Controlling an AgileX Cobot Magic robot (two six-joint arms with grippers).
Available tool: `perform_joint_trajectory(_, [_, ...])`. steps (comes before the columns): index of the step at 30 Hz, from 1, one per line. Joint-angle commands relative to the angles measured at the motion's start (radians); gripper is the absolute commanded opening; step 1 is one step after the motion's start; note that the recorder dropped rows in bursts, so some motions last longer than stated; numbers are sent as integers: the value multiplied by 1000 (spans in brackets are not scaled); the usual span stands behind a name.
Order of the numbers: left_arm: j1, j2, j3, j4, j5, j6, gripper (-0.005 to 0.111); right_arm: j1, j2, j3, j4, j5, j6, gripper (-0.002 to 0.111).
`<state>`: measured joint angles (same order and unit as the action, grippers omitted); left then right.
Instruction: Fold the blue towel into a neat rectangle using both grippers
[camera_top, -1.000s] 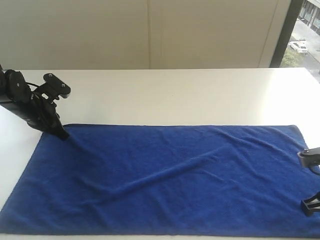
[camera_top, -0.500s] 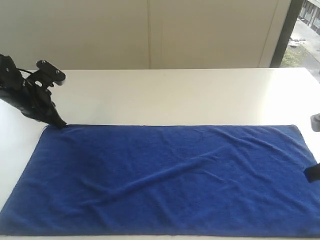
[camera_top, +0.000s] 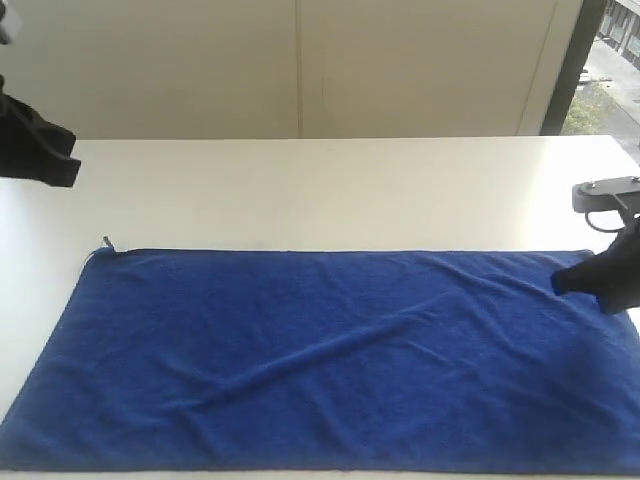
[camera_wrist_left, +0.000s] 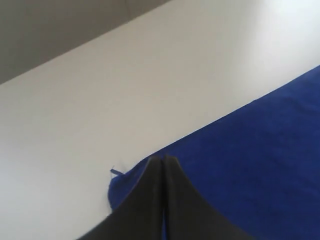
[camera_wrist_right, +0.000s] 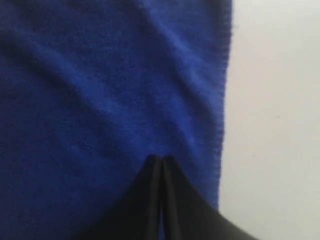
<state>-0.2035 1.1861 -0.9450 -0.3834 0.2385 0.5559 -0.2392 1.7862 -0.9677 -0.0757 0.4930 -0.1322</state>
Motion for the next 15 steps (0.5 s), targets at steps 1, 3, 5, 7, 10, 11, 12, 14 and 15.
perform_joint_trajectory(1, [-53,-279,202,-69,-82,-36,0,-1,76,-19,76,2,-74,0])
perform_joint_trajectory(3, [-61,-397,283,-72,-95,-63,0,-1,91,-19,67,3,-74,0])
perform_joint_trajectory(5, [-61,-489,342,-74,-84,-70,0,-1,103,-19,54,-5,-74,0])
perform_joint_trajectory(7, [-61,-579,394,-74,-63,-70,0,-1,113,-21,40,-9,-74,0])
perform_joint_trajectory(10, [-61,-676,440,-76,-3,-70,0,-1,127,-28,17,-9,-74,0])
perform_joint_trajectory(11, [-61,-703,451,-76,14,-70,0,-1,131,-33,13,-4,-74,0])
perform_joint_trajectory(12, [-61,-726,461,-76,34,-70,0,-1,136,-42,5,2,-74,0])
perform_joint_trajectory(14, [-61,-761,479,-82,59,-70,0,-1,143,-57,-27,19,-71,0])
perform_joint_trajectory(15, [-61,-775,484,-82,69,-70,0,-1,145,-64,-46,21,-60,0])
